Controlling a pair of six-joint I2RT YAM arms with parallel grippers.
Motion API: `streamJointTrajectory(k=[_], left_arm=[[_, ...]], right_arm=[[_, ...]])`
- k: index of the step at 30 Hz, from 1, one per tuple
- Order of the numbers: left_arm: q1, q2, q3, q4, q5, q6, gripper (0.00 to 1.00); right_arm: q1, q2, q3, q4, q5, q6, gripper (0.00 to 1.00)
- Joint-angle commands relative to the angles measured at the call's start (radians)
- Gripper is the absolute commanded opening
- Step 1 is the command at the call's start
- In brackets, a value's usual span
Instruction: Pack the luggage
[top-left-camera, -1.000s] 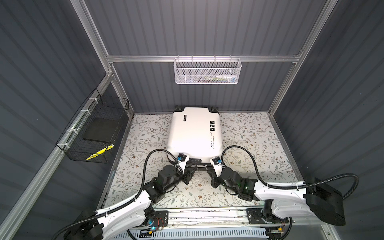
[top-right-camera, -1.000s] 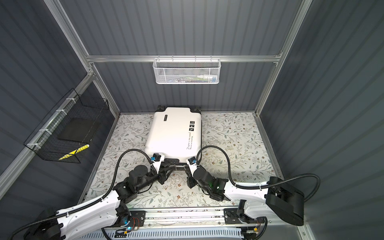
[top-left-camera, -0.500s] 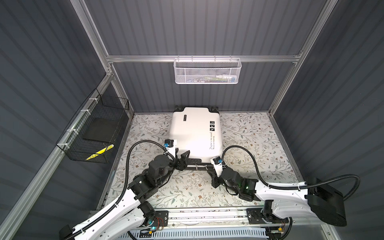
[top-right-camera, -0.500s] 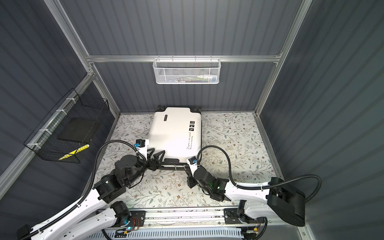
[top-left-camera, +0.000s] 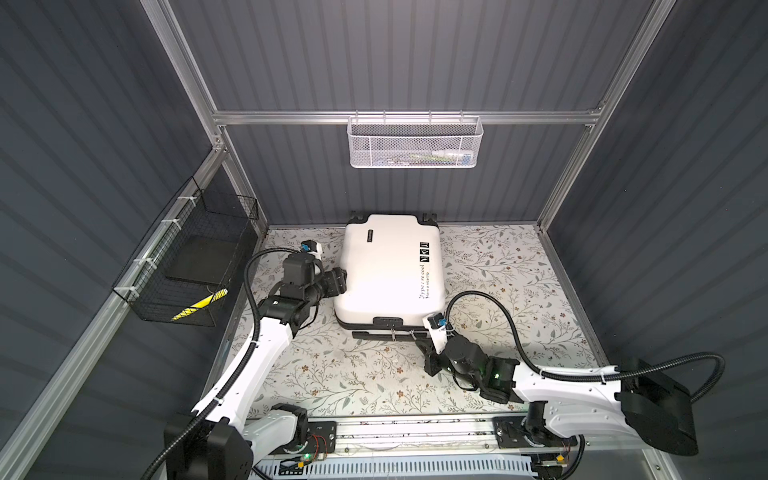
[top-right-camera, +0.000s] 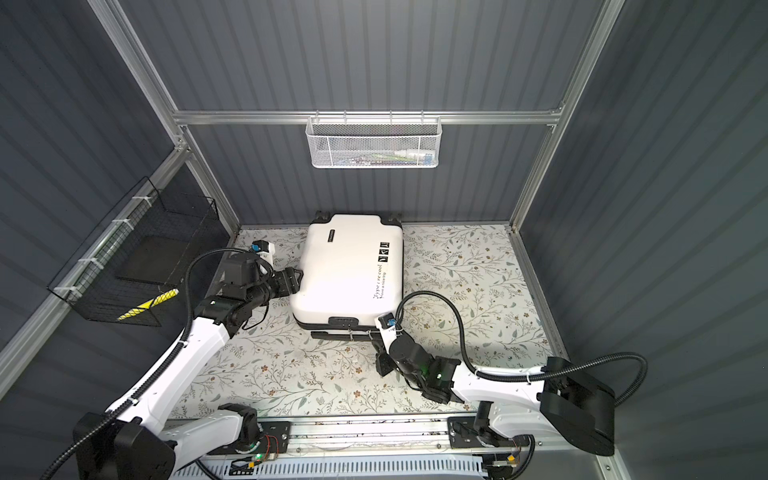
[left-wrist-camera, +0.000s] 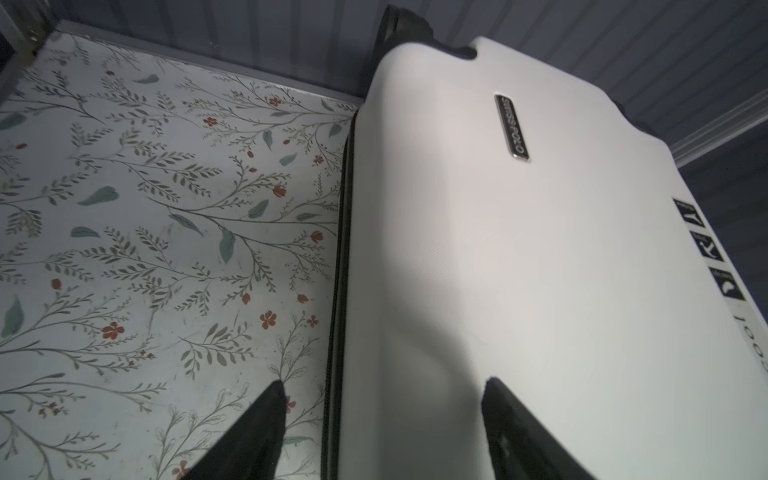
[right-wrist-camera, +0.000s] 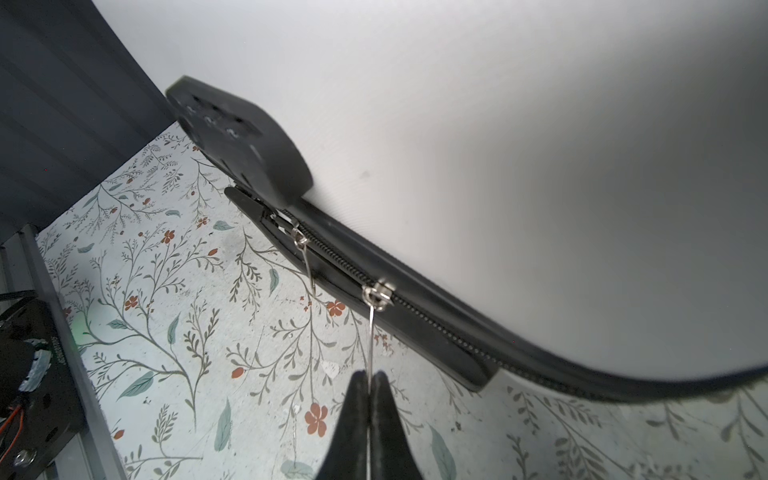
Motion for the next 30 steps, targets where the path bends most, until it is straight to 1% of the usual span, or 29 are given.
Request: streamJointTrajectory(k=[1, 10, 16, 20, 24, 30], left_arm=[[0.003, -0.001, 0.016, -0.007, 0.162, 0.042, 0.75], [0.003, 0.011, -0.05, 0.048, 0.33, 0.04, 0.75], [0.003, 0.016, -0.092, 0.131, 0.406, -0.001, 0.72], [0.002, 0.016, -0.126, 0.183, 0.431, -0.031, 0.7], [0.0, 0.011, -0.15, 0.206, 0.443, -0.04, 0.69], [0.0, 0.004, -0.165, 0.218, 0.446, -0.042, 0.69]], right_arm=[[0.02, -0.025, -0.002, 0.003, -0.042, -0.023, 0.0], [0.025, 0.011, 0.034, 0.002, -0.073, -0.028, 0.0], [0.074, 0.085, 0.113, 0.016, -0.07, -0.035, 0.0], [0.111, 0.158, 0.178, 0.024, -0.071, -0.045, 0.0], [0.125, 0.216, 0.219, 0.035, -0.074, -0.041, 0.0], [0.125, 0.233, 0.222, 0.053, -0.068, -0.028, 0.0]])
